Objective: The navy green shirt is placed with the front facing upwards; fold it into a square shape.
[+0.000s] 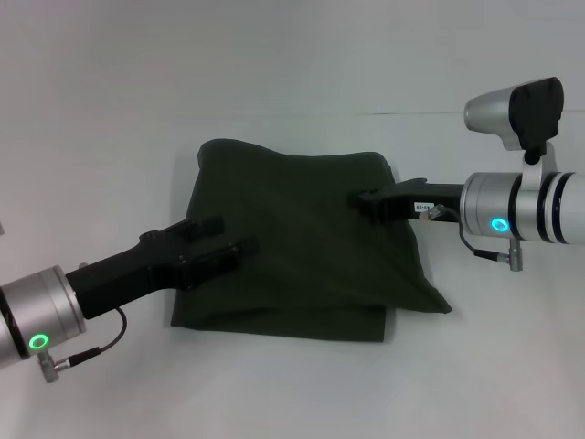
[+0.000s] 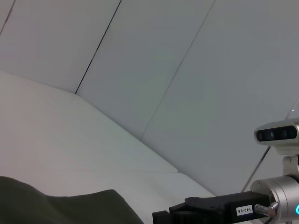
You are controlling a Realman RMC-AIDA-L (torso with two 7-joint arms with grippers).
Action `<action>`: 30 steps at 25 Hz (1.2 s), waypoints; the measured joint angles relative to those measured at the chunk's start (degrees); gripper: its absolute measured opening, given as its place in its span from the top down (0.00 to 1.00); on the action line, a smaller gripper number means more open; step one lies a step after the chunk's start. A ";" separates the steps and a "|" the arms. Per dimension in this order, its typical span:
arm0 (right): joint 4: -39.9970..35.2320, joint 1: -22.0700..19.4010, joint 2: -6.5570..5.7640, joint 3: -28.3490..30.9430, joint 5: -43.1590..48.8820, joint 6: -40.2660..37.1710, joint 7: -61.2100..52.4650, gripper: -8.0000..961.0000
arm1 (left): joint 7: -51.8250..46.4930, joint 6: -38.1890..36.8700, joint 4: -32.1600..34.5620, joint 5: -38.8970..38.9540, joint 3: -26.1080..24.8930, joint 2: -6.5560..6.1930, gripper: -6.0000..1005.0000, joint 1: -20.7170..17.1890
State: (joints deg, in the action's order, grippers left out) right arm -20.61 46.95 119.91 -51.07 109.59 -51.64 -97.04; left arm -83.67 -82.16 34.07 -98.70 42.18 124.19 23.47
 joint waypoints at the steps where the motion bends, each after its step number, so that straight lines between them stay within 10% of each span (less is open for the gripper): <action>1: 0.00 0.02 -0.03 -0.03 0.14 0.19 -0.06 0.99 | 0.00 0.00 0.00 0.01 0.00 0.00 0.18 0.00; 19: 5.52 3.89 0.77 -4.79 0.01 17.88 -0.51 0.99 | 0.01 -0.01 -0.12 0.32 0.00 0.00 0.18 0.07; 30: 0.55 -0.37 0.40 -5.10 -8.55 9.07 4.11 0.98 | -0.22 0.04 -0.11 0.27 0.00 -0.04 0.18 0.10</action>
State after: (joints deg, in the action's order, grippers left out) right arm -20.06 46.58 120.32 -56.17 101.04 -42.56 -92.94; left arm -83.89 -82.12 33.96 -98.42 42.19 124.15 23.57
